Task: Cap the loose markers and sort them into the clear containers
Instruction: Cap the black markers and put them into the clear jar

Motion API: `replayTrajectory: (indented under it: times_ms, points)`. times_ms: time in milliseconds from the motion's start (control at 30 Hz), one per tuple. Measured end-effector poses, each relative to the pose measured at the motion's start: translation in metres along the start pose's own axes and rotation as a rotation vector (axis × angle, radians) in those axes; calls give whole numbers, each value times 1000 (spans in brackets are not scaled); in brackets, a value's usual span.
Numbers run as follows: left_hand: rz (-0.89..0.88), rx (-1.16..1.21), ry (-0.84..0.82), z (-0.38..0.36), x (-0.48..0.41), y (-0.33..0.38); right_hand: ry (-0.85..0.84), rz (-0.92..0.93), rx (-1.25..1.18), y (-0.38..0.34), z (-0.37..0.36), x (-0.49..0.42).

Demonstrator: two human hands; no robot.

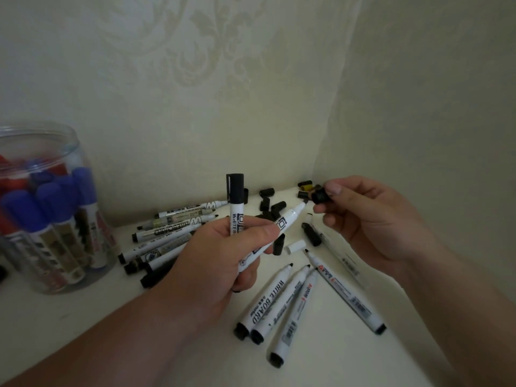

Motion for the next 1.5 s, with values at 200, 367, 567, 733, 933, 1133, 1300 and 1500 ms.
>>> replayTrajectory:
  times_ms: [200,367,567,733,933,1133,1300,1500]
  points:
    - [-9,-60,-26,0,2,1,-98,38,2,-1,-10,6]
    - [4,-86,-13,2,2,-1,-156,29,30,5,-17,9]
    - [20,-110,-34,-1,6,0,-240,-4,109,6,-23,13]
    - [22,-105,-59,-5,8,2,-262,-10,119,3,-23,16]
    - [152,30,-103,-5,8,-11,-218,86,80,7,-32,16]
    - [167,42,-92,-5,9,-11,-204,60,58,14,-33,14]
    - [18,-60,-19,0,4,-3,-143,20,97,18,-30,11]
    - [19,84,-6,-3,0,-1,22,136,372,-16,-1,10]
Point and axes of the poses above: each hand's wrist, its own x-axis away from the middle knuckle, its own z-axis out of the back of the hand, y = z × x, the point moved 9 cm from there along -x, towards the middle knuckle, and after that the axes turned 2 degrees about y, right-handed, at the moved point
